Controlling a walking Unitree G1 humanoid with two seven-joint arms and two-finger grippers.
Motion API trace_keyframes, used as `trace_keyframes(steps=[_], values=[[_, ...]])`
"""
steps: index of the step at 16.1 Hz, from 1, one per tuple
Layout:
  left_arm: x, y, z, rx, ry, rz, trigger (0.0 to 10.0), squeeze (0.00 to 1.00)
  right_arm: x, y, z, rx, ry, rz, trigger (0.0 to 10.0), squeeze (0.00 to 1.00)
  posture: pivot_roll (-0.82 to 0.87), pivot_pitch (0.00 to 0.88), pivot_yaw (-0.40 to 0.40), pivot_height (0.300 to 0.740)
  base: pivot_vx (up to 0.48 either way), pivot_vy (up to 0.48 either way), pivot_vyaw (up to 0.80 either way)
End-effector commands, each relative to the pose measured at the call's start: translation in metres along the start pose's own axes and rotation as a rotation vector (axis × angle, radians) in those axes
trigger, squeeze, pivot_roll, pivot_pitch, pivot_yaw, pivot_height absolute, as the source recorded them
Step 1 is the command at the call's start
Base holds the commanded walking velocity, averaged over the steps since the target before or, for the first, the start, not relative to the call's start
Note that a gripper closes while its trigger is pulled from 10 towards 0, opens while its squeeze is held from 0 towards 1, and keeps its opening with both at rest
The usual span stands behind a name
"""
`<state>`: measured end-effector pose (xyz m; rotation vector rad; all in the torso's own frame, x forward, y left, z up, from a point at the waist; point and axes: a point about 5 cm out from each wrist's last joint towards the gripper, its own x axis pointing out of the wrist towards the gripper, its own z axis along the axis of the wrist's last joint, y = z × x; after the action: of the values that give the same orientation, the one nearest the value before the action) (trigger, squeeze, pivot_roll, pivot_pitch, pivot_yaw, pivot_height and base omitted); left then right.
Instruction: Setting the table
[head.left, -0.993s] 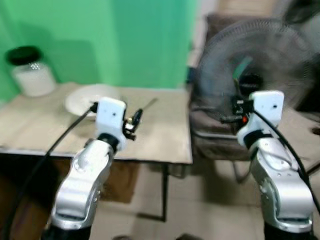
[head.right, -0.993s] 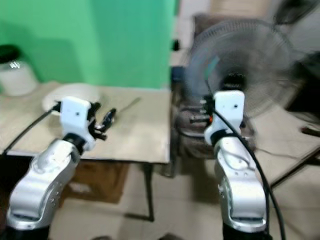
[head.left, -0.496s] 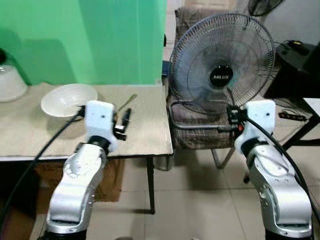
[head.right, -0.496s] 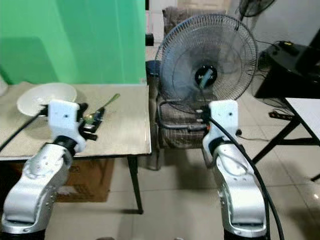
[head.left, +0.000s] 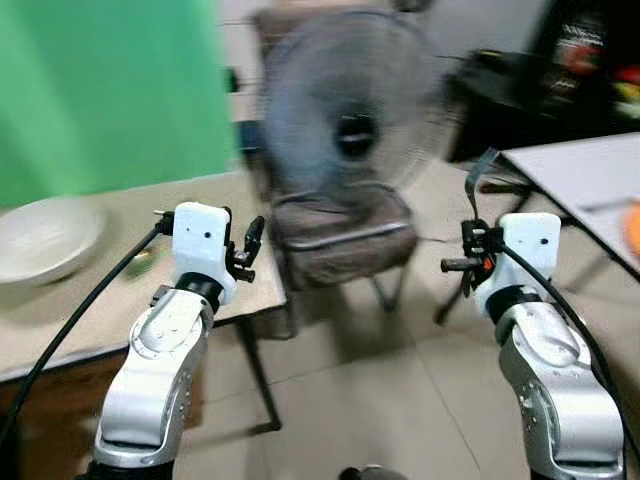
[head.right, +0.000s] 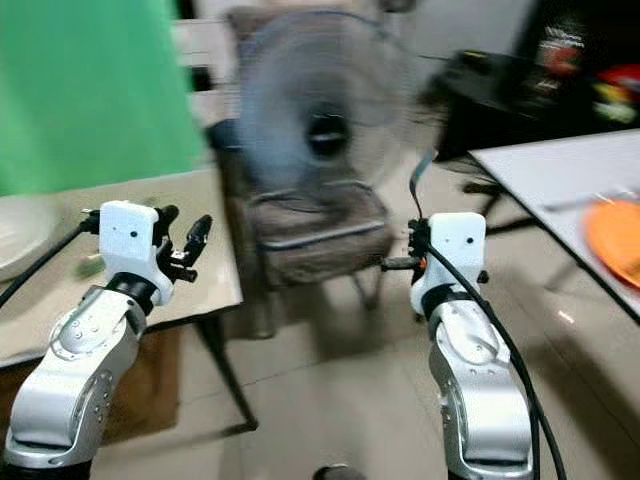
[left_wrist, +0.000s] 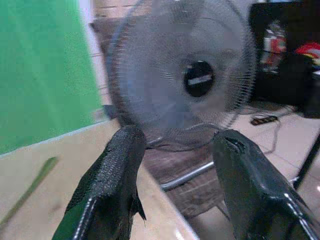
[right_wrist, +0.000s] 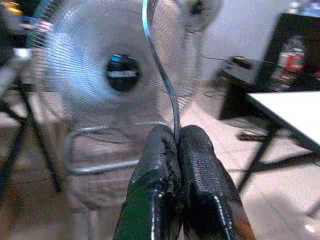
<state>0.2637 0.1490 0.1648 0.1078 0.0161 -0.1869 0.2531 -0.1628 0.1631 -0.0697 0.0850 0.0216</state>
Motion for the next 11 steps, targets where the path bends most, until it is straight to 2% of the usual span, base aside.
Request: trace_keyframes(steps=[1,3,7,8,11], values=[[-0.001,-0.001,0.004,0.003,-0.023,-0.016,10.0,0.0,0.001,0.0,0.001,-0.007,-0.008,0.003,10.0,0.0,0.07,0.0,-0.014,0.74,0.0,0.0,-0.8],[0.003,0.001,0.002,-0.01,-0.014,0.013,10.0,0.0,0.005,0.0,0.004,-0.011,-0.016,0.009,10.0,0.0,0.06,0.0,-0.008,0.74,0.0,0.0,-0.8],[0.005,-0.007,0.002,-0.05,-0.036,-0.02,10.0,0.0,0.007,0.0,0.003,-0.022,-0.011,0.01,10.0,0.0,0.05,0.0,-0.017,0.74,0.0,0.0,-0.8],[0.006,-0.008,0.001,-0.069,0.002,-0.038,10.0,0.0,0.007,0.0,0.005,-0.026,-0.013,0.02,10.0,0.0,0.06,0.0,-0.035,0.74,0.0,0.0,-0.8],[0.007,-0.013,-0.001,-0.06,0.023,-0.068,10.0,0.0,0.008,-0.001,0.008,-0.023,-0.019,0.03,10.0,0.0,0.05,0.0,-0.027,0.74,0.0,0.0,-0.8]])
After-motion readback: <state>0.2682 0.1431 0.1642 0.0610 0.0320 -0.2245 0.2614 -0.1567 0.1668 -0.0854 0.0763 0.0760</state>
